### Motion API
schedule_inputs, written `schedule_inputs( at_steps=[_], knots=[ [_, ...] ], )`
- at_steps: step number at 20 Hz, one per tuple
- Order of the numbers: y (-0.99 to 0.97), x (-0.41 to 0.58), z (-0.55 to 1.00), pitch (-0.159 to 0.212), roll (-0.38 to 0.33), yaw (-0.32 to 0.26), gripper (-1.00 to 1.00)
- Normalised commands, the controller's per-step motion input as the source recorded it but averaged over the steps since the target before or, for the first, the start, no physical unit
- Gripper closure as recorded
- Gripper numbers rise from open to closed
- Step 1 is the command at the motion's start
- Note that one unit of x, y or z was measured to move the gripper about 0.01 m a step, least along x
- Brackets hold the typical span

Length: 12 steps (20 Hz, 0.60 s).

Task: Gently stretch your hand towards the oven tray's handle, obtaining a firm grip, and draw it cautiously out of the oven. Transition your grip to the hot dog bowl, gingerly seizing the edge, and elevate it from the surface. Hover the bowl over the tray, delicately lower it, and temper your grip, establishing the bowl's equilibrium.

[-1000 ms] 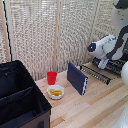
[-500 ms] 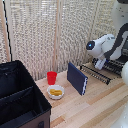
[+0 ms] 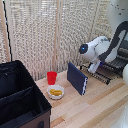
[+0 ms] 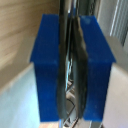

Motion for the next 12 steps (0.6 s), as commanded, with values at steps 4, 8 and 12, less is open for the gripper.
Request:
schedule_inputs(
  at_steps=[4,8,12],
  knots=[
    [-0.05,0.123,0.02,-0.025,0.028,0.007,-1.00],
    [0.01,0.116,0.27,-0.022,0.070,-0.086,-1.00],
    [0.08,0.100,0.59,0.002,0.029,-0.123,-1.00]
  ],
)
